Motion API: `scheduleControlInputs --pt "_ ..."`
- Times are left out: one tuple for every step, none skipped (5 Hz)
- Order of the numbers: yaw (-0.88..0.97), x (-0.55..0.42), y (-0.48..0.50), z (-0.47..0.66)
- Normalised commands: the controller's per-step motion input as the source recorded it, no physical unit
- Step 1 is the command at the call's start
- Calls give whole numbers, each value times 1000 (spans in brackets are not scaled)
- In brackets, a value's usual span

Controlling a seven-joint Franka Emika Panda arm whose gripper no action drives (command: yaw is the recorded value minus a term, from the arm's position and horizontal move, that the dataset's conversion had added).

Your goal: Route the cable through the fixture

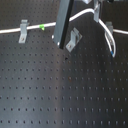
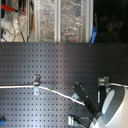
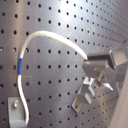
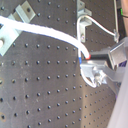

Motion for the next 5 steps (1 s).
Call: scheduleControlInputs --pt "-63 -47 71 -1" --pt "0 -109 -103 109" --pt "360 -508 60 297" --pt "369 -483 96 323" --pt "131 -75 57 68"
